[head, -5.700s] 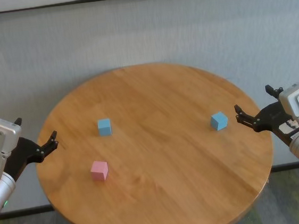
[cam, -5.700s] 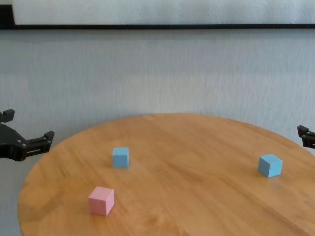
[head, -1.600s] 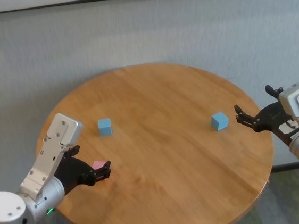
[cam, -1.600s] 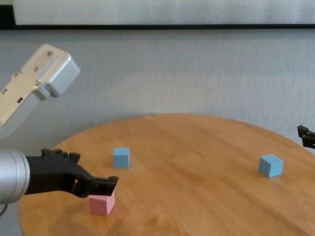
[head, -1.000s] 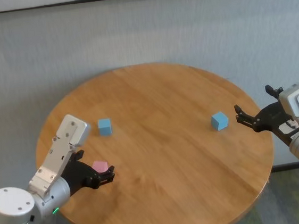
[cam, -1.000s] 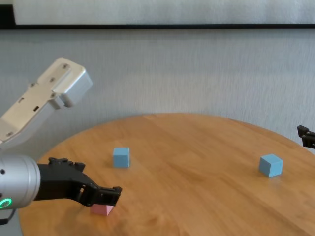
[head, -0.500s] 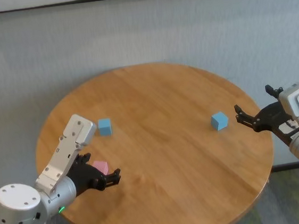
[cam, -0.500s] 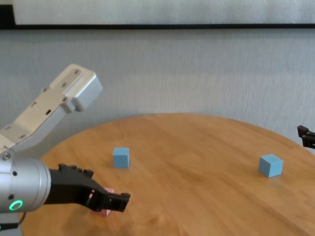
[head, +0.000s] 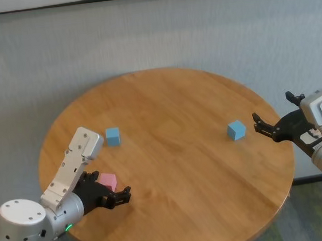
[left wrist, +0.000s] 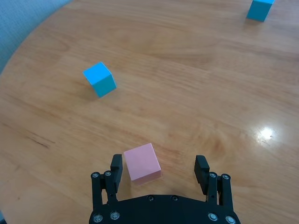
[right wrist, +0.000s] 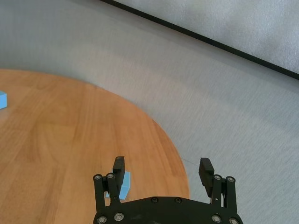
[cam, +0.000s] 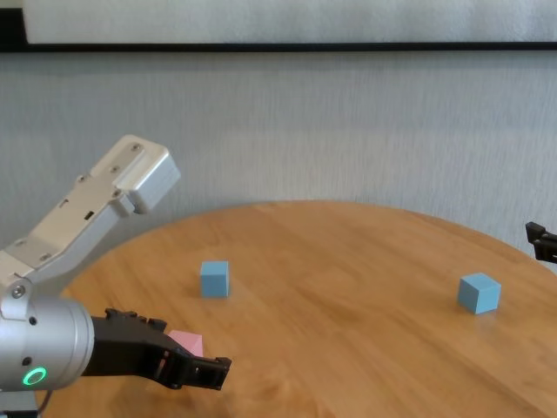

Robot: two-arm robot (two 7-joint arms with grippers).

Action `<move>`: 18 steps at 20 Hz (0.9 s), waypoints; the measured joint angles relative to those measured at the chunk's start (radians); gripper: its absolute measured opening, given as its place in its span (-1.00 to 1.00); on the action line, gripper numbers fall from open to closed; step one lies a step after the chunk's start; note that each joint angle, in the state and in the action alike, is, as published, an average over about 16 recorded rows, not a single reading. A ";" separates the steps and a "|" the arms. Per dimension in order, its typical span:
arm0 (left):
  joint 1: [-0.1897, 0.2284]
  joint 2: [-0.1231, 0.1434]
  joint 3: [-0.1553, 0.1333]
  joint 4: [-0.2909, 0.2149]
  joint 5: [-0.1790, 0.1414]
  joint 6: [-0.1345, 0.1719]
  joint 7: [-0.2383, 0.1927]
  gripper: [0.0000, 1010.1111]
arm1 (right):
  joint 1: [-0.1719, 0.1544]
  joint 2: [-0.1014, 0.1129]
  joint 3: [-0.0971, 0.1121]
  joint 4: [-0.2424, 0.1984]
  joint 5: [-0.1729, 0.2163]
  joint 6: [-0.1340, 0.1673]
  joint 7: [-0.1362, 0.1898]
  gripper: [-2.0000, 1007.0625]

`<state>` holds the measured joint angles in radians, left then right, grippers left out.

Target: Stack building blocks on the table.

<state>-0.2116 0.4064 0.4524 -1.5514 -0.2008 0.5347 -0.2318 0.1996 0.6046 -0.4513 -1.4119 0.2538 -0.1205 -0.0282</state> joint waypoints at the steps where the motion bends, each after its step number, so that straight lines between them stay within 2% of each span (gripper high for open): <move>1: 0.000 -0.003 -0.001 0.004 0.001 0.000 -0.001 0.98 | 0.000 0.000 0.000 0.000 0.000 0.000 0.000 1.00; 18: 0.001 -0.040 -0.026 0.053 0.028 -0.027 -0.014 0.98 | 0.000 0.000 0.000 0.000 0.000 0.000 0.000 1.00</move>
<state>-0.2108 0.3665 0.4263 -1.4986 -0.1728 0.5082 -0.2462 0.1996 0.6046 -0.4513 -1.4119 0.2538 -0.1205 -0.0282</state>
